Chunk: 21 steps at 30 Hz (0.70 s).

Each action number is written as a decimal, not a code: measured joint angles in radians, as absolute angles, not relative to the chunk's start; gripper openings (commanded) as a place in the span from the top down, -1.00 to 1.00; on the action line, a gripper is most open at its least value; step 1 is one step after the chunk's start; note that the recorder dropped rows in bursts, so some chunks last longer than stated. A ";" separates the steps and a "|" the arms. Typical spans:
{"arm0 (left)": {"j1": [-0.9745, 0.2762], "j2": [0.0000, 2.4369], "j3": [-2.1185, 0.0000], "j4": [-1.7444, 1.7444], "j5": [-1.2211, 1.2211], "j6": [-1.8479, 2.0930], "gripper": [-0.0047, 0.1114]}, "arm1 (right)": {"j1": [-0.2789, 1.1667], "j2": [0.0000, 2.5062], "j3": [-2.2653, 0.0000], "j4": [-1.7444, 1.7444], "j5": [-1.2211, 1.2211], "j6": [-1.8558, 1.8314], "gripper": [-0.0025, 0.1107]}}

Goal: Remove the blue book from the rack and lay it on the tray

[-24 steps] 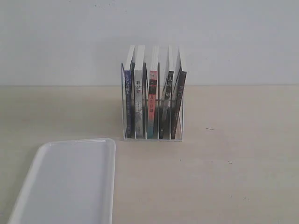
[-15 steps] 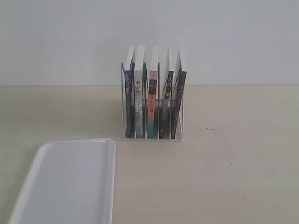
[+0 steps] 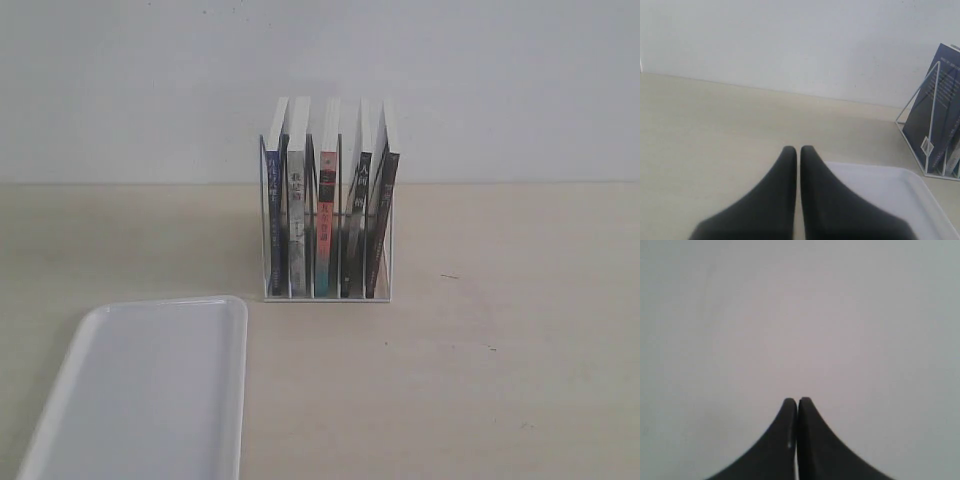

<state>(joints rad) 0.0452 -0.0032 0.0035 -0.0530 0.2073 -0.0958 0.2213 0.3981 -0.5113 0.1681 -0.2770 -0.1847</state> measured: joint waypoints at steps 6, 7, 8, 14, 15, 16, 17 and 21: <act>0.045 -0.003 0.004 -0.053 0.207 -0.096 0.85 | 0.221 0.870 -0.669 0.200 0.301 -0.171 0.96; 0.045 -0.003 0.004 -0.053 0.207 -0.096 0.85 | 0.221 0.920 -0.691 0.220 0.364 -0.161 0.96; 0.045 -0.003 0.004 -0.053 0.207 -0.096 0.85 | 0.221 0.966 -0.723 0.228 0.412 -0.156 0.96; 0.045 -0.003 0.004 -0.053 0.207 -0.096 0.85 | 0.221 1.166 -0.932 0.266 0.660 -0.145 0.96; 0.045 -0.003 0.004 -0.053 0.207 -0.096 0.85 | 0.221 1.186 -0.965 0.279 0.678 -0.165 0.96; 0.045 -0.003 0.004 -0.053 0.207 -0.096 0.85 | 0.221 1.207 -0.993 0.294 0.698 -0.192 0.96; 0.045 -0.003 0.004 -0.053 0.207 -0.096 0.85 | 0.221 1.232 -1.032 0.313 0.735 -0.231 0.96; 0.045 -0.003 0.004 -0.053 0.207 -0.096 0.85 | 0.221 1.417 -1.281 0.419 0.889 -0.300 0.96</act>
